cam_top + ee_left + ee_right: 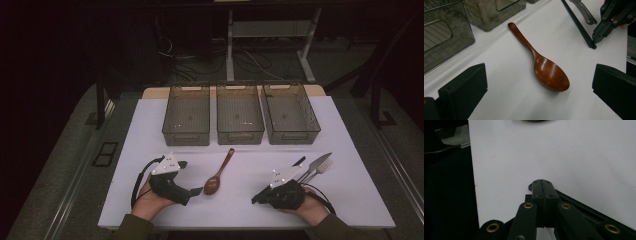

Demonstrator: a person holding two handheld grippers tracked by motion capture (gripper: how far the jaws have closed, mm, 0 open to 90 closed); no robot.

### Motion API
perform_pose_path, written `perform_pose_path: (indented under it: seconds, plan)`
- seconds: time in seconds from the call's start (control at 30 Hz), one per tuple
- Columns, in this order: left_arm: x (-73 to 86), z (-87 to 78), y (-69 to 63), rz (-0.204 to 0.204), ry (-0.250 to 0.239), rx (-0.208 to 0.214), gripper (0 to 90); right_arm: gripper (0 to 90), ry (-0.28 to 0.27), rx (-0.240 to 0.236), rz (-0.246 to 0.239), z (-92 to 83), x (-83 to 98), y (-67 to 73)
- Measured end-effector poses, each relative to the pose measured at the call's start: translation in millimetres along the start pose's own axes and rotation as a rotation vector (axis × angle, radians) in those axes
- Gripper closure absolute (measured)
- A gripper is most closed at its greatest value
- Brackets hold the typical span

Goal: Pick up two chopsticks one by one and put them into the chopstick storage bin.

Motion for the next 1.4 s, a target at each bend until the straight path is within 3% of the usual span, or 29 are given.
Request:
perform_pose_path:
  seconds: [1.13, 1.4]
  plan:
    - [-0.4, -0.8, -0.1, -0.001, -0.003, 0.0, 0.0, 89.9, -0.014, 0.039, 0.017, 16.6, -23.0, -20.2]
    - [-0.4, -0.9, -0.3, 0.002, -0.002, 0.001, 0.0, 89.9, -0.022, 0.06, 0.022, 20.0, -29.9, -30.6]
Point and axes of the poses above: each handheld gripper's, and its own axes: z roughly forward along the jaws, x roughly out of its underside, y roughly to its left, the point moved 10 cm from there along z, roughly forward along the jaws, and after that the axes turned 6 degrees about y, right-handed, at the moved point
